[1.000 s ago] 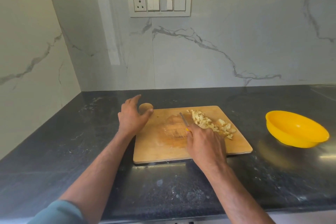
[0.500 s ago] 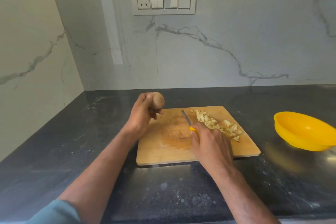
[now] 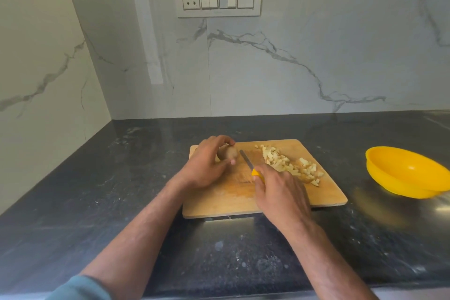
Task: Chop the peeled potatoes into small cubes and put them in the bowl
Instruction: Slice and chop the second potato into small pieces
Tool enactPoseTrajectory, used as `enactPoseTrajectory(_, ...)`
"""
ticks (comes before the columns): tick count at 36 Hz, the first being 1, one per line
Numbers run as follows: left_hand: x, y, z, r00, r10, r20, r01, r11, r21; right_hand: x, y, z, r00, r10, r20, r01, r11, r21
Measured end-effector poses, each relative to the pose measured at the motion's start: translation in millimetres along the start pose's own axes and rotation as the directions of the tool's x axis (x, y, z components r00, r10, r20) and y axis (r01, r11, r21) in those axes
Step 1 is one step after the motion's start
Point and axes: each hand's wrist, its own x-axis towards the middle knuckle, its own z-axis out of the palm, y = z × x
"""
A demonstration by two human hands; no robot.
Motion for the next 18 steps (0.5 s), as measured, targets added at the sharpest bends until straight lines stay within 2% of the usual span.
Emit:
enactPoseTrajectory(4, -2, 3, -3, 1.000, 0.008, 0.014, -0.008, 1.000, 0.014, -2, -4, -3, 0.999, 0.003, 0.038, -0.002, 1.000, -0.011)
enactPoseTrajectory(9, -1, 6, -3, 0.997, -0.065, 0.040, 0.062, 0.996, 0.071, -4, -8, -4, 0.996, 0.008, 0.087, -0.003, 0.998, -0.058)
enactPoseTrajectory(14, -4, -1, -7, 0.989, -0.056, 0.134, 0.064, 0.996, -0.057, -6, -11, -6, 0.997, -0.003, 0.076, 0.011, 0.995, -0.095)
enactPoseTrajectory(18, -4, -4, -8, 0.995, -0.080, 0.059, 0.082, 0.996, -0.025, -5, -10, -6, 0.999, -0.006, 0.050, 0.009, 0.998, -0.070)
